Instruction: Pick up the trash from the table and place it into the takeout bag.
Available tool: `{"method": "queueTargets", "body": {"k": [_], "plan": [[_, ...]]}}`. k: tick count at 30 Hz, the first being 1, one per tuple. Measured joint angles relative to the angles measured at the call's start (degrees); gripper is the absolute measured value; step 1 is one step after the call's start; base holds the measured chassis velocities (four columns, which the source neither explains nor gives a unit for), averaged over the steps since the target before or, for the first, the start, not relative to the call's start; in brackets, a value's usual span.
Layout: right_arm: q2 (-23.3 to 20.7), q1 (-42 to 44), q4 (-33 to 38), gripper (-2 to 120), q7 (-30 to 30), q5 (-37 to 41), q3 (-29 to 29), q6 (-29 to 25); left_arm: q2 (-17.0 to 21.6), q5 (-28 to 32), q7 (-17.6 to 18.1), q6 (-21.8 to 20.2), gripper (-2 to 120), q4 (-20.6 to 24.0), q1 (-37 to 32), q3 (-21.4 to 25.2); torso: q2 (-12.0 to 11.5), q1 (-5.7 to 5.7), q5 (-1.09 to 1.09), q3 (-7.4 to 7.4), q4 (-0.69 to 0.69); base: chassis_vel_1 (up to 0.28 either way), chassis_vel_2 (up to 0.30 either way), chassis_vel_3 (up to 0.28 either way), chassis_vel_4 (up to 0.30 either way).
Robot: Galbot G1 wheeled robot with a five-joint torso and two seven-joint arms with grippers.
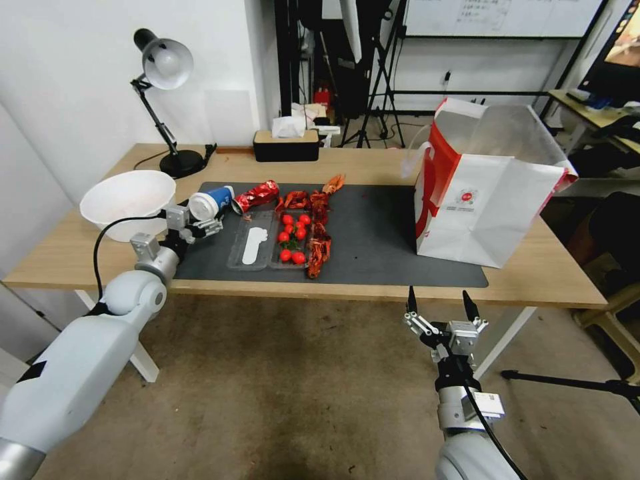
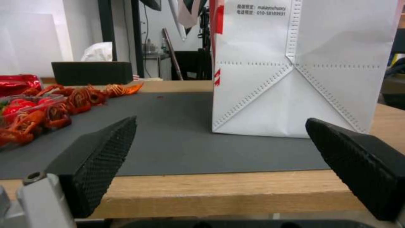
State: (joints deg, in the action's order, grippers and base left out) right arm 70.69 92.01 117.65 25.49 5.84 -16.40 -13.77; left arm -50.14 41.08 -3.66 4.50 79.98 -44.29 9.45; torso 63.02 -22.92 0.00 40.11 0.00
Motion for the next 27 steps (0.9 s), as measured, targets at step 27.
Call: {"method": "queueTargets", "body": {"k": [27], "plan": [[0.0,0.0,0.0,100,0.0,0.0,-0.1,-0.1,-1.4,-0.9,-1.7,0.5,100,-8.1,5.4,-2.8,0.0,0.0,0.0,-0.01,0.0,0.0,0.0,0.0,0.0]]}}
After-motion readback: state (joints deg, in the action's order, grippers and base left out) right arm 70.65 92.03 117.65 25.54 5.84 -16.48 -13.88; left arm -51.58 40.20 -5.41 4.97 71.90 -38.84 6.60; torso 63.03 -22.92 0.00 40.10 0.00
